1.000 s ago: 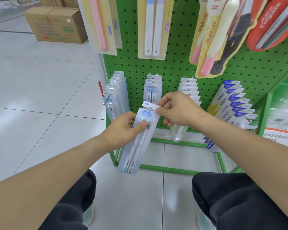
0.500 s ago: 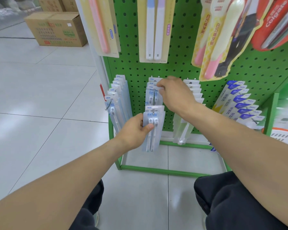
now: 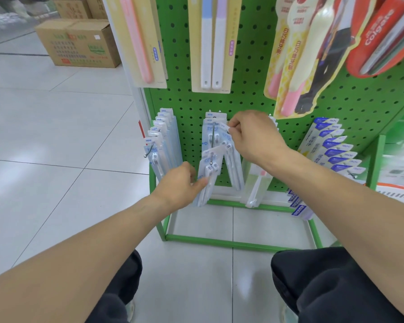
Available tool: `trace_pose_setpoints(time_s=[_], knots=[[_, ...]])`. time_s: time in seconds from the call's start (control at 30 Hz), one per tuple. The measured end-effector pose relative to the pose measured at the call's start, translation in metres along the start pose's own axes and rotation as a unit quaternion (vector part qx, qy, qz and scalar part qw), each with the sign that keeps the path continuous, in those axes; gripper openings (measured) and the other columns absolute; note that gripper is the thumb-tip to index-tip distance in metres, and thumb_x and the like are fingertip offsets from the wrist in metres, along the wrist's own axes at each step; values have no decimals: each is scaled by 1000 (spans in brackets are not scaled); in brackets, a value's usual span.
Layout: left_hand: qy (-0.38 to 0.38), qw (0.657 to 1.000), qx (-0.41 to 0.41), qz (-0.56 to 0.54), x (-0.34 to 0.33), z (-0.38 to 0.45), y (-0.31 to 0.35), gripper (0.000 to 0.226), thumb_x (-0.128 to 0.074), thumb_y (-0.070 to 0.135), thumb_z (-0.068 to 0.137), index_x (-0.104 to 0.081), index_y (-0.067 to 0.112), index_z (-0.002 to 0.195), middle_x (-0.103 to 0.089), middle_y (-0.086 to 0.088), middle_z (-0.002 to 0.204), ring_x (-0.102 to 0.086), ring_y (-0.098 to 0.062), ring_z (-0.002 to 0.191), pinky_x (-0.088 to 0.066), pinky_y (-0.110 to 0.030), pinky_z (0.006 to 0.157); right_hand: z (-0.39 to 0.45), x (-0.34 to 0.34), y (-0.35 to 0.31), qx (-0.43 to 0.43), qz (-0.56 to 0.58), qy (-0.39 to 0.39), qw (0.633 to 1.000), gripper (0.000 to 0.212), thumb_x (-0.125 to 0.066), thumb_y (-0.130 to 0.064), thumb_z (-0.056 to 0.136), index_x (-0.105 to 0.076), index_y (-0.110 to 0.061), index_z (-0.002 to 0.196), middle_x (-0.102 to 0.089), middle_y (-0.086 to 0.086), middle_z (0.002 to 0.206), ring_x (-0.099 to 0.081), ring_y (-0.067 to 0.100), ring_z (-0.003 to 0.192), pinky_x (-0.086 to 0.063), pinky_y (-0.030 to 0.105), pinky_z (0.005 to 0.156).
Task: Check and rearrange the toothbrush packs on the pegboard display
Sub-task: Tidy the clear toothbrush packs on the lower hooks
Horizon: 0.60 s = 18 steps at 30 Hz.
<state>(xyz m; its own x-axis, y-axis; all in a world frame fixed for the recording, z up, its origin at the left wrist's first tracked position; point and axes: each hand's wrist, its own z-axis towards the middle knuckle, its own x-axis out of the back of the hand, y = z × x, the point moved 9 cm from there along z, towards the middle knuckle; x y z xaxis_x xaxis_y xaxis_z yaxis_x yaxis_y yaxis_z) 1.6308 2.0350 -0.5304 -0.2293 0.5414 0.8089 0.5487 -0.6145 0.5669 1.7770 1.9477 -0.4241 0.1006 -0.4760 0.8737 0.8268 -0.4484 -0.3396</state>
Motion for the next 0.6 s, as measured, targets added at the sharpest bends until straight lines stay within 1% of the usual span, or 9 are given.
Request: trace_pose_setpoints(time_s=[0.03,0.07,0.1,0.17,0.23,0.33,0.4,0.5,0.6], knots=[[-25,998,31,51,-1,-3,-4,38,-55,43,99,-51,10,79,-58,-4,70,-57,-24,66,-48,-31,64,-3,6,0,-3,8,8,1000,19,-52,-14,98,-69,-8,104,-68,7,97,-62,23,90,-45,29,77],[-73,991,64,93,-5,-8,-8,42,-54,43,99,-52,9,74,-58,-4,65,-57,-24,59,-50,-29,63,-7,12,0,-8,18,17,1000,19,-53,-15,98,-69,-7,104,-67,6,95,-61,21,86,-44,27,73],[-136,979,93,122,-13,-16,-14,45,-52,44,99,-58,6,75,-64,-4,65,-61,-23,56,-56,-29,66,-12,18,0,-15,29,23,999,19,-53,-15,97,-68,-7,105,-67,5,93,-61,20,83,-43,26,70],[-244,952,127,137,-29,-36,-22,50,-51,49,99,-67,3,88,-74,-2,74,-71,-22,61,-60,-31,78,-21,26,1,-33,45,24,998,16,-55,-16,96,-68,-9,103,-68,3,87,-63,20,76,-47,28,66],[-273,948,120,108,-36,-46,-23,50,-51,51,99,-69,5,94,-76,-3,83,-74,-21,67,-60,-32,83,-31,32,2,-57,64,14,996,13,-57,-15,95,-69,-10,97,-69,5,79,-63,21,71,-49,30,65],[-213,976,45,24,-28,-44,-8,36,-55,52,97,-64,18,96,-73,3,93,-73,-13,78,-59,-29,76,-44,37,2,-81,92,-12,992,14,-58,-12,93,-71,-11,89,-70,5,73,-65,19,70,-49,27,64],[-147,989,-2,-30,-15,-42,2,31,-56,53,96,-63,23,101,-71,6,96,-70,-9,86,-57,-31,82,-52,37,-1,-86,107,-35,990,15,-58,-11,93,-72,-12,87,-71,5,73,-64,15,68,-46,18,58],[-51,994,-68,-67,2,-45,15,36,-54,53,95,-59,23,114,-65,10,105,-62,-5,100,-52,-27,91,-63,29,-6,-91,156,-79,980,14,-60,-13,95,-71,-17,86,-68,-1,72,-56,5,57,-43,10,50],[-1,988,-87,-129,11,-49,20,39,-54,49,96,-51,23,125,-62,14,109,-60,2,102,-51,-24,91,-71,17,-15,-81,197,-126,969,14,-65,-17,95,-69,-24,84,-66,-4,74,-53,1,58,-42,9,52]])
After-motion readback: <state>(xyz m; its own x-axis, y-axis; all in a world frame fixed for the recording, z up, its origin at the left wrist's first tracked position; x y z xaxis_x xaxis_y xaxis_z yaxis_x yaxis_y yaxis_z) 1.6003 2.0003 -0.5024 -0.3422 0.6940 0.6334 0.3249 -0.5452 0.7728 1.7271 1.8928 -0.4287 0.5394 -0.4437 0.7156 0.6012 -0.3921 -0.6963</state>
